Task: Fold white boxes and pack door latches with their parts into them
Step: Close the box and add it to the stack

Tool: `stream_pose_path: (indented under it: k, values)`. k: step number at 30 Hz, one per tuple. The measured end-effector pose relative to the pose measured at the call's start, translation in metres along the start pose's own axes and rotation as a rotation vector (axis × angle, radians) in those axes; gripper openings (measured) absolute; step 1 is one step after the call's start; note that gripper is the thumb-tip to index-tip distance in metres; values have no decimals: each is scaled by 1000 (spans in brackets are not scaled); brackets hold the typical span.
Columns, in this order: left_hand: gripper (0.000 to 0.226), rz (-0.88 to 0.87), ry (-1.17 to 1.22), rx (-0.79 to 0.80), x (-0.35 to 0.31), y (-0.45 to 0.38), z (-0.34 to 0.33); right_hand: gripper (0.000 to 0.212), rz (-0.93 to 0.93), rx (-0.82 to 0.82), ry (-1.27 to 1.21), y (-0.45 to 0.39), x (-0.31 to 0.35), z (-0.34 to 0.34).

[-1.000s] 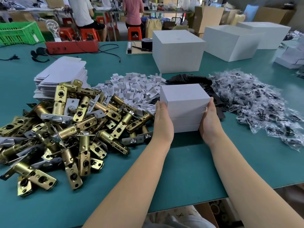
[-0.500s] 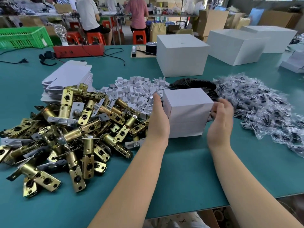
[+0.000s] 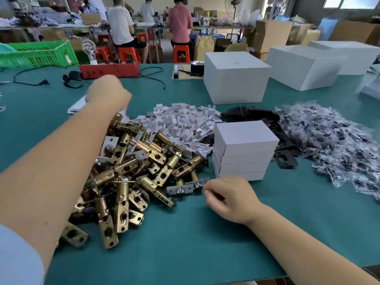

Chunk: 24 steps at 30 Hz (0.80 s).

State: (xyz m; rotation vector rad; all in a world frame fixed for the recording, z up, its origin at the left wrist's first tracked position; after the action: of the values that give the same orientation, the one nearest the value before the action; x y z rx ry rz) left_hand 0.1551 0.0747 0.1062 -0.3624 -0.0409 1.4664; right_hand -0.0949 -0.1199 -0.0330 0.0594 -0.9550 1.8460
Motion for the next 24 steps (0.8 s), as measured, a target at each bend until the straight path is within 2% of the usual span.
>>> stream_pose_path:
  k: [1, 3, 5, 8, 12, 18, 20, 22, 24]
  values:
    - [33, 44, -59, 20, 11, -9, -3, 30, -31, 2, -3, 0, 0, 0]
    - [40, 26, -157, 129, 21, -19, -11, 32, -84, 0, -8, 0, -1, 1]
    - [32, -22, -236, 202, 25, -23, -18, 28, -115, 0, -10, -1, -2, 1]
    - [22, 71, -282, 119, 25, -23, -17, 22, -137, -14, -6, 0, -2, 2]
    - [6, 7, -306, 59, 23, -19, -11, 32, -149, -28, -19, -1, -2, 3]
    - [17, -130, -351, -252, -5, 11, 20, 35, -120, 5, 1, 0, -1, -1]
    - [21, -219, -206, -367, -15, 32, 28, 32, -102, 8, 2, -1, 0, -3]
    - [29, -268, 121, -434, -21, 61, 29, 22, -99, -10, -10, -2, 3, -5]
    - [30, -246, 464, -406, -24, 92, 22, 22, -162, -17, -68, -5, 4, -6]
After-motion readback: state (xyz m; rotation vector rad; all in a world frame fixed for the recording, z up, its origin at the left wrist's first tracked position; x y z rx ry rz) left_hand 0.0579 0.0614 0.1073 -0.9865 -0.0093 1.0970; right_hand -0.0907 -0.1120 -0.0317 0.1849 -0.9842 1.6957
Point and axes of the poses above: each hand's wrist, its own y-axis away from the middle knuckle, its own z-axis out of the back of the hand, x = y × z, the point moved 1 cm from there along -y, towards the middle knuckle, and after that the axes turned 8 degrees about -y, right-handed, at the moved point
